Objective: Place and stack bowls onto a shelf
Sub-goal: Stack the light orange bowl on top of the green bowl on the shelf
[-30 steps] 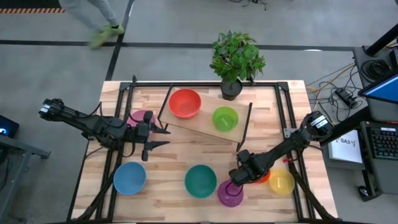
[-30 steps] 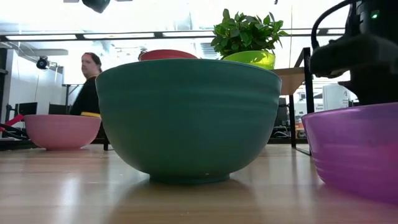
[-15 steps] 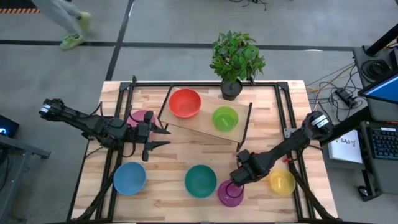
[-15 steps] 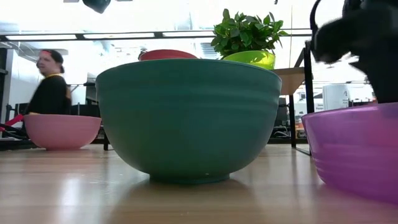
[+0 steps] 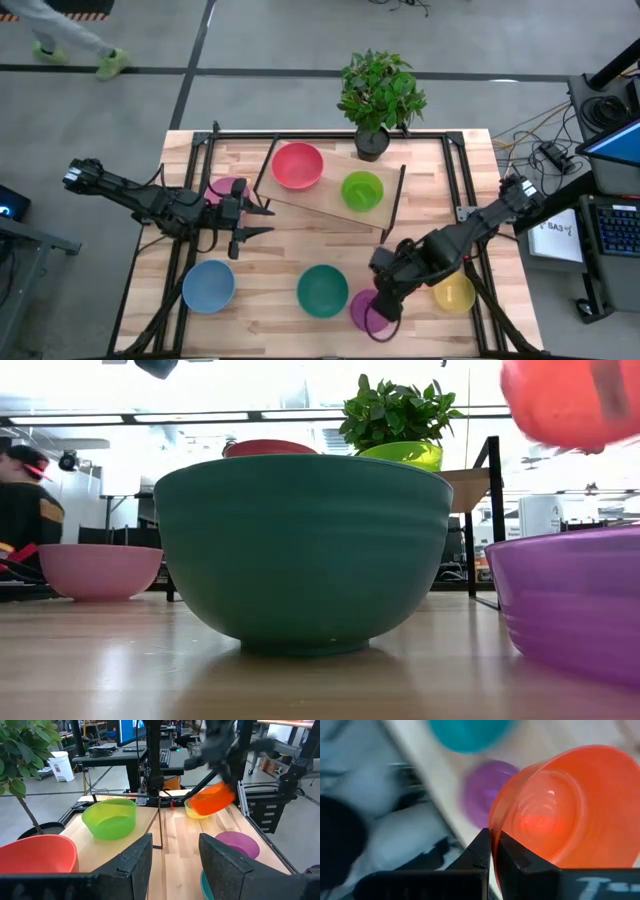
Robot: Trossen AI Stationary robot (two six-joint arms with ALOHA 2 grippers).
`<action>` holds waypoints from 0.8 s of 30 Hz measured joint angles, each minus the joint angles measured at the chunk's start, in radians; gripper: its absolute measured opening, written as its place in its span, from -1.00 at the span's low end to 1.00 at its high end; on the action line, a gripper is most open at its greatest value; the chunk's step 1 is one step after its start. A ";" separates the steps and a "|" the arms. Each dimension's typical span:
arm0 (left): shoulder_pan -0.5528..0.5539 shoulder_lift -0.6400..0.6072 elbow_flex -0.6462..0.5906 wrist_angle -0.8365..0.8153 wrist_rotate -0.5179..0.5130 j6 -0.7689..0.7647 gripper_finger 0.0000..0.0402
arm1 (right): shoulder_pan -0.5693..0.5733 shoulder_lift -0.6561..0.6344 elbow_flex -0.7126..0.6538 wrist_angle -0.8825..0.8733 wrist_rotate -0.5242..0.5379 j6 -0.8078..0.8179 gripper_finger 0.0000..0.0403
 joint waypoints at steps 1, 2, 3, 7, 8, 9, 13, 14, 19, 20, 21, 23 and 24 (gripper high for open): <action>0.000 0.000 0.000 0.000 0.000 0.000 -0.27 | 0.000 0.000 0.022 0.030 0.000 -0.031 -0.96; 0.000 0.000 0.000 0.000 0.000 0.000 -0.27 | 0.000 0.000 0.045 0.061 0.005 -0.068 -0.96; 0.000 0.000 0.000 0.000 0.000 0.000 -0.27 | 0.000 0.000 0.066 0.094 0.022 -0.109 -0.96; 0.000 0.000 0.000 0.000 0.000 0.000 -0.27 | -0.006 0.000 0.119 0.157 0.140 -0.299 -0.96; 0.000 0.000 0.000 0.000 0.000 0.000 -0.27 | -0.008 0.001 0.129 0.155 0.175 -0.345 -0.96; 0.000 0.000 0.000 0.000 0.000 0.000 -0.27 | -0.012 0.001 0.135 0.151 0.214 -0.394 -0.96; 0.000 0.000 0.000 0.000 0.000 0.000 -0.27 | -0.041 0.001 0.158 0.133 0.391 -0.601 -0.96; 0.000 0.000 0.000 0.000 0.000 0.000 -0.27 | -0.052 0.001 0.162 0.124 0.433 -0.643 -0.96; 0.000 0.000 0.000 0.000 0.000 0.003 -0.27 | -0.134 0.001 0.196 0.051 0.526 -0.788 -0.96; 0.000 0.000 0.000 0.000 0.000 0.004 -0.27 | -0.155 0.001 0.201 0.033 0.526 -0.798 -0.96; 0.000 0.000 0.000 0.000 0.000 0.004 -0.27 | -0.177 0.001 0.202 0.017 0.526 -0.807 -0.96; 0.000 0.000 0.000 0.000 0.000 0.004 -0.27 | -0.222 0.001 0.203 -0.023 0.525 -0.816 -0.96; 0.000 0.000 0.000 -0.002 0.000 0.004 -0.27 | -0.242 0.001 0.201 -0.050 0.525 -0.824 -0.96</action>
